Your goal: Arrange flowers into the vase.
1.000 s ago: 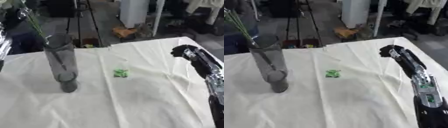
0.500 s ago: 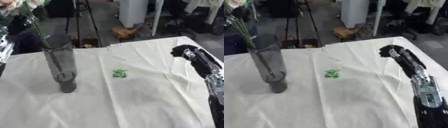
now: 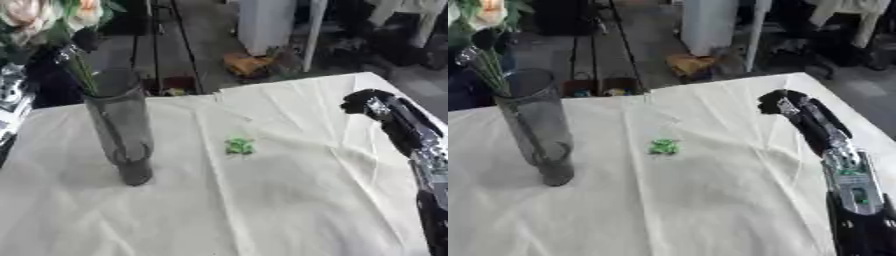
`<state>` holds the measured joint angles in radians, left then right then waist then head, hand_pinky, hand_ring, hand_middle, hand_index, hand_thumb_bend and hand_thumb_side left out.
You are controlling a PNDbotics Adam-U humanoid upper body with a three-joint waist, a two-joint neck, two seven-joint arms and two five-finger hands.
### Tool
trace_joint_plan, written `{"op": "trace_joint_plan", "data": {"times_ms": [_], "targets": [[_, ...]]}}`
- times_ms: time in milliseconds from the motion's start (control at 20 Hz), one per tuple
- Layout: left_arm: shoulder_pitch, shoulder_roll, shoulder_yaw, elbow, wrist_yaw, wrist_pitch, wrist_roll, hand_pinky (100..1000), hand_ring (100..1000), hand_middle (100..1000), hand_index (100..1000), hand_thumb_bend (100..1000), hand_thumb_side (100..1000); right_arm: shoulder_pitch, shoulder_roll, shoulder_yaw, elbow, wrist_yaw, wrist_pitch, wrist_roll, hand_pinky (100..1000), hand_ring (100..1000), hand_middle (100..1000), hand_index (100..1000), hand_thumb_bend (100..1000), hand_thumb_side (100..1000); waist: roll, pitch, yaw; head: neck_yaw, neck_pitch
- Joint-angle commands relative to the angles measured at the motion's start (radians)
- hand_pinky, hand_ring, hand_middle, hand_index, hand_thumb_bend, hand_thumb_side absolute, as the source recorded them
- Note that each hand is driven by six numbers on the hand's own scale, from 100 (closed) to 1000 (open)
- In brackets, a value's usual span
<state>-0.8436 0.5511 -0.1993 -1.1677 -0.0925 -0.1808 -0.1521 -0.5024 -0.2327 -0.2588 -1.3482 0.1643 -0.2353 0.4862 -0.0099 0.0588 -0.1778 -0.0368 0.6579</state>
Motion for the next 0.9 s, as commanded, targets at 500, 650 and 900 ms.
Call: {"op": "trace_joint_plan", "data": {"times_ms": [500, 650, 900], "targets": [[0.006, -0.001, -0.019, 0.000, -0.066, -0.048, -0.060, 727, 680, 654, 720, 851, 981, -0.022, -0.014, -0.004, -0.011, 0.004, -0.002, 0.001, 794, 744, 523, 712, 100, 826, -0.002, -0.010, 0.005, 0.040, -0.012], [0.008, -0.005, -0.022, 0.004, -0.086, -0.053, -0.070, 740, 692, 665, 729, 848, 992, -0.023, -0.014, -0.004, -0.011, 0.004, -0.002, 0.001, 794, 744, 522, 712, 100, 826, -0.002, -0.009, 0.006, 0.081, -0.023], [0.013, -0.006, -0.028, 0.014, -0.143, -0.055, -0.110, 766, 734, 711, 763, 861, 1000, -0.024, -0.014, -0.004, -0.011, 0.005, -0.003, 0.001, 794, 744, 522, 712, 100, 826, -0.002, -0.009, 0.006, 0.081, -0.022]]}}
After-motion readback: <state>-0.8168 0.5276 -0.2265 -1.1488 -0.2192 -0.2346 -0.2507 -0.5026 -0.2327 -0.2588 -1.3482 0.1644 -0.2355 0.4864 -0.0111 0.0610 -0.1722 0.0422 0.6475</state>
